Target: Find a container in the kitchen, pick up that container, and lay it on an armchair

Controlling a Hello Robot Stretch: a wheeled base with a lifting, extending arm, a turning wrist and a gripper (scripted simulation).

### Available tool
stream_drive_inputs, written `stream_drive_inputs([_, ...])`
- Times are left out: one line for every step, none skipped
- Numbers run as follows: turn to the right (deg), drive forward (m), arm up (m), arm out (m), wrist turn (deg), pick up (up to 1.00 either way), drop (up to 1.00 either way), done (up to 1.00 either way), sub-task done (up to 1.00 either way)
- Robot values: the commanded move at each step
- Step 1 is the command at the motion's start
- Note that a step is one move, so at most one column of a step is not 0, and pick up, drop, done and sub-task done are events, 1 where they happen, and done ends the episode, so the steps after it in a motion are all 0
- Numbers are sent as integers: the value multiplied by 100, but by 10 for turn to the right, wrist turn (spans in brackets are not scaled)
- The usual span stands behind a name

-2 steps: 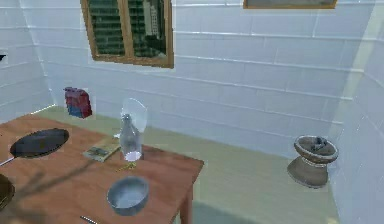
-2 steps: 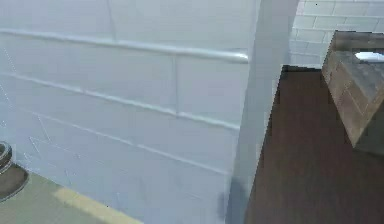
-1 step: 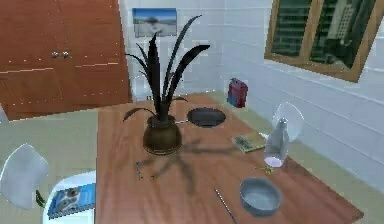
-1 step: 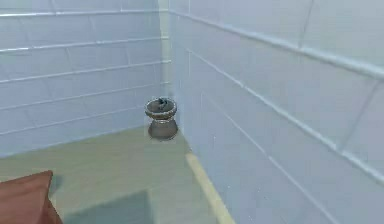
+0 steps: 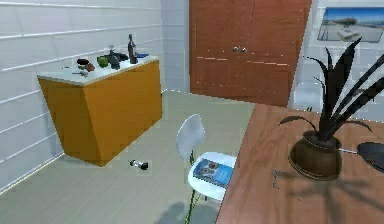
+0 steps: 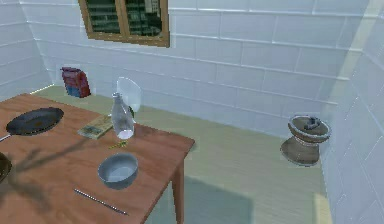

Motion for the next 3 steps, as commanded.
stream_drive_inputs([-180,0,0,0,0,0,0,0,0])
stream_drive_inputs([0,0,50,0,0,0,0,0,0])
stream_drive_inputs([0,0,36,0,0,0,0,0,0])
